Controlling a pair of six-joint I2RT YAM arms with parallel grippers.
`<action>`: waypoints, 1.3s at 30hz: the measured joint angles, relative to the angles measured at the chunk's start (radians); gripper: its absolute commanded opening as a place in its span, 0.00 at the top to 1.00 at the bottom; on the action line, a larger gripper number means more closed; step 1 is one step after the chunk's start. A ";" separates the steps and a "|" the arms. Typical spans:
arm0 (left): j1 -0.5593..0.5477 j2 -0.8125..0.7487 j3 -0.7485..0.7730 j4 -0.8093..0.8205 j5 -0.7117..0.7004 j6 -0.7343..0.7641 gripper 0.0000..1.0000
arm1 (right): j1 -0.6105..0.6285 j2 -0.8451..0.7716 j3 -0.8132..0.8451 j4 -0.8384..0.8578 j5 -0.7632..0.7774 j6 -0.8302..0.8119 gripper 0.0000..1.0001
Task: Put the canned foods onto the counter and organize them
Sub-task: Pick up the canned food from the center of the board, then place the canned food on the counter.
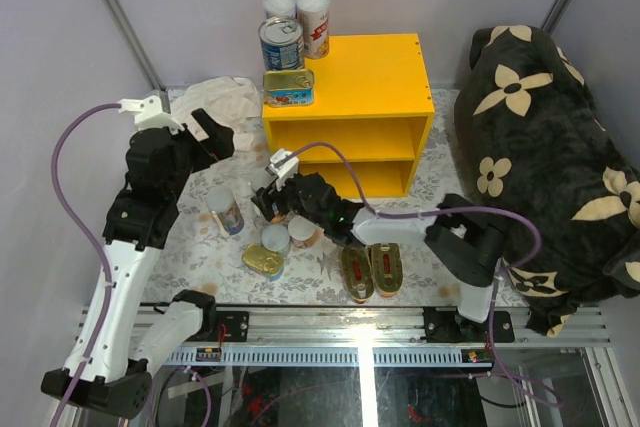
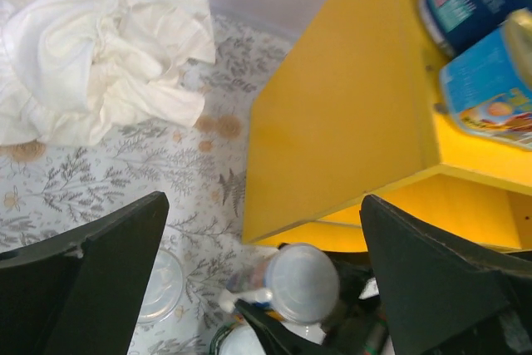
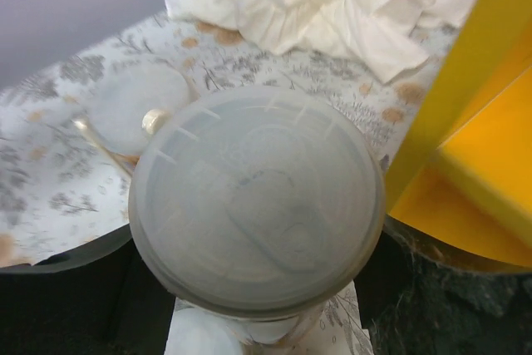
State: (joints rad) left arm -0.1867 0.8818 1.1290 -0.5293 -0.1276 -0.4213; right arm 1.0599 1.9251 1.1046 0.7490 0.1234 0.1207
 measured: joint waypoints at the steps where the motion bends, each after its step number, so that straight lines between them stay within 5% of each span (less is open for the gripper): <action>1: 0.000 -0.005 0.013 0.001 0.002 0.002 0.00 | 0.000 -0.047 0.000 -0.039 -0.002 -0.001 1.00; 8: 0.000 -0.033 0.050 0.014 -0.003 0.029 0.00 | 0.000 -0.321 0.163 -0.420 -0.014 -0.005 1.00; 18: 0.000 -0.011 -0.043 0.098 0.130 0.114 0.00 | 0.000 -0.485 0.549 -0.887 0.060 -0.112 1.00; 28: -0.014 0.041 -0.189 0.336 0.436 0.172 0.01 | -0.162 -0.465 0.850 -1.034 0.180 -0.225 1.00; 39: -0.175 0.040 -0.360 0.605 0.312 0.172 0.04 | -0.470 -0.304 0.966 -1.127 0.058 -0.135 1.00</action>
State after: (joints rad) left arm -0.3622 0.9222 0.7685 0.0757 0.1841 -0.2493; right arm 0.5903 1.6215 2.0705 -0.3779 0.1818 -0.0139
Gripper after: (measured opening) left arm 0.965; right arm 0.756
